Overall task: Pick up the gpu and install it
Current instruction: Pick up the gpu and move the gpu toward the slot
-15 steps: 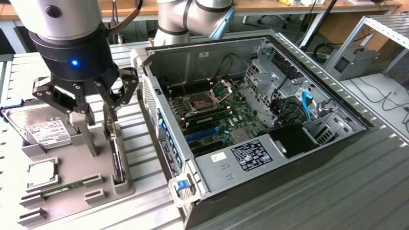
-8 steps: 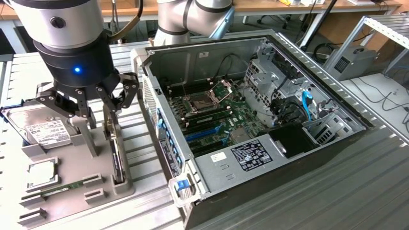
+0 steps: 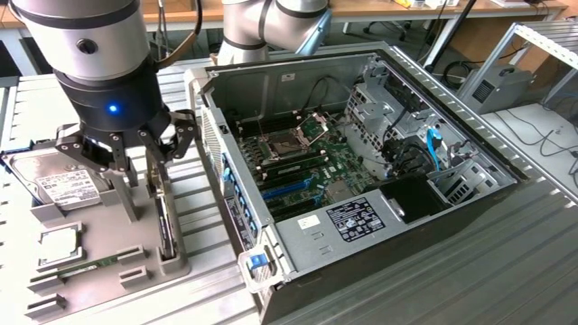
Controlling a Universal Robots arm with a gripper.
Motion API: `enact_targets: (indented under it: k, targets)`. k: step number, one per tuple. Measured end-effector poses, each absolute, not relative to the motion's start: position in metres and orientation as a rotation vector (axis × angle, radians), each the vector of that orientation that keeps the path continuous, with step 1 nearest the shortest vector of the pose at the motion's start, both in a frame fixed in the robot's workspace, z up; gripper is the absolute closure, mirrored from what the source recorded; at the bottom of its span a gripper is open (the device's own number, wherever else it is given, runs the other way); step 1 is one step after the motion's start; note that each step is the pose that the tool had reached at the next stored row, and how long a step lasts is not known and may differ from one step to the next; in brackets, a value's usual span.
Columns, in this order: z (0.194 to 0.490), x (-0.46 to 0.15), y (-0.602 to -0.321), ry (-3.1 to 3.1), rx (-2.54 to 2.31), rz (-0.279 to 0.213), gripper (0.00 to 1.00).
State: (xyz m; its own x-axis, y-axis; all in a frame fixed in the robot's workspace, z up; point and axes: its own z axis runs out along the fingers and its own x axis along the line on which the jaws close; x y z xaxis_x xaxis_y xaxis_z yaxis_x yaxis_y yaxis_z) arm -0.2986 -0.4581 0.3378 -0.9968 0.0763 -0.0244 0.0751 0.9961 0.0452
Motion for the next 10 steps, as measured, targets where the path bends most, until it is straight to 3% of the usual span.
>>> enact_targets:
  k: [10]
  targets:
    - [0.317, -0.299, -0.458, 3.113, 0.118, 0.069, 0.58]
